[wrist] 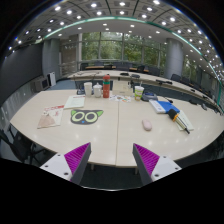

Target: Arrange mouse

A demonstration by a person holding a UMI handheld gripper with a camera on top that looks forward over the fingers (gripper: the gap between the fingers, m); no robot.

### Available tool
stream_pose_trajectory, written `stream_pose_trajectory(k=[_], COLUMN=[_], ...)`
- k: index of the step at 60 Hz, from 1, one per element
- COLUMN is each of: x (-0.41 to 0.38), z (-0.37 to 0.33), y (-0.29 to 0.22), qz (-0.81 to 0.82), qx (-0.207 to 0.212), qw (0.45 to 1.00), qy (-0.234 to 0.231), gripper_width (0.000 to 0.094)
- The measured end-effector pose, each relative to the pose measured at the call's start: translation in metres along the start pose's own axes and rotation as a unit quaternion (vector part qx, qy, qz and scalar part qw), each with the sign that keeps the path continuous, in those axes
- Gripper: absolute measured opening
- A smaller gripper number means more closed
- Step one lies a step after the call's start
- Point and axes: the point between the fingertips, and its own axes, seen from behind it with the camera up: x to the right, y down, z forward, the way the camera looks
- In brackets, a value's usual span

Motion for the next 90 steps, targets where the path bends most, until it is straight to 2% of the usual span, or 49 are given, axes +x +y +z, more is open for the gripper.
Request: stream_pose_trajectory(k=[11, 17, 30, 44, 49, 57, 60, 77, 84, 90], x=[0.089, 0.134, 0.198, 0.22, 0.228, 0.235, 0.237, 0.237, 0.237, 0.232], z=[0.063, 0.11, 0.22, 0.319, 0.342, 0.363, 0.365, 0.367, 0.362, 0.345], y=[0.055, 0.063, 0.041, 0.012, 0.004, -0.004, -0.005, -0.008, -0.012, -0.044], qz=[0.0, -0.003, 0.001, 0.023, 0.025, 0.034, 0.031, 0.032, 0.046, 0.047], qx=[-0.034, -0.032, -0.023, -0.031, -0.031, -0.033, -0.033, -0.035, -0.036, -0.011], qw=[0.999, 0.999, 0.999, 0.999, 0.999, 0.999, 0.999, 0.998, 0.997, 0.997], qy=[0.038, 0.04, 0.037, 0.023, 0.026, 0.023, 0.025, 0.031, 0.043, 0.058], gripper_width=[0.0848, 0.0849, 0.0843, 0.083, 0.0781, 0.0598, 0.0492, 0.0351, 0.0343, 0.0341])
